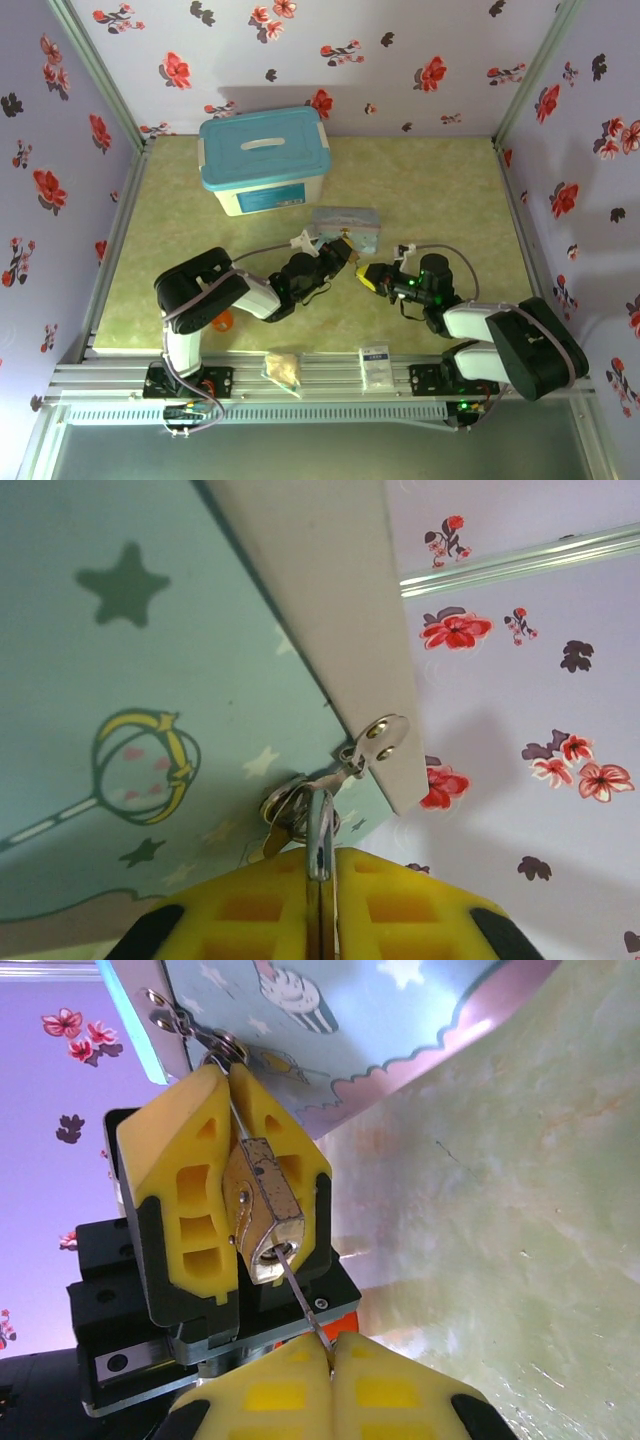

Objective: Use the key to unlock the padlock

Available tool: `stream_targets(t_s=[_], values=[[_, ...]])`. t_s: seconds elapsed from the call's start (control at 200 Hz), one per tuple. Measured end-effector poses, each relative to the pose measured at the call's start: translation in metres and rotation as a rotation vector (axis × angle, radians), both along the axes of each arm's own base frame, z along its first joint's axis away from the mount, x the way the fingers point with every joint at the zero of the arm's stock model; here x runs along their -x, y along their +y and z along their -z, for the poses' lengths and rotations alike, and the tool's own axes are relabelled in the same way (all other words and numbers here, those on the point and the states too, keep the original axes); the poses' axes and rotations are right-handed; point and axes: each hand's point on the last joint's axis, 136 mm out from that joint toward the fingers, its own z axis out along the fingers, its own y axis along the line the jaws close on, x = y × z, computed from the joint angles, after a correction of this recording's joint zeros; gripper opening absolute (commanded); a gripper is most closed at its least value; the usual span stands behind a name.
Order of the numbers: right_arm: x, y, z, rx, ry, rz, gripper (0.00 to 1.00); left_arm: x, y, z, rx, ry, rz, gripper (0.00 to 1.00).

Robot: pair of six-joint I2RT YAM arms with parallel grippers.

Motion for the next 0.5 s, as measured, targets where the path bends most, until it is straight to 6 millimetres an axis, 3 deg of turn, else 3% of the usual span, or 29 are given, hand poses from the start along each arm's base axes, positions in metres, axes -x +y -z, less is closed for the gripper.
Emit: stream_targets(t_s=[0.23, 0.5], values=[[0.001, -0.009, -0.005, 0.013, -0.009, 0.014, 0.00, 0.002, -0.003, -0.002, 0.009, -0.002, 0.020, 0.00], [0.003, -0.010, 0.005, 0.043, 0.022, 0.003, 0.00, 0.005, -0.006, 0.009, -0.007, 0.010, 0.042, 0.00]])
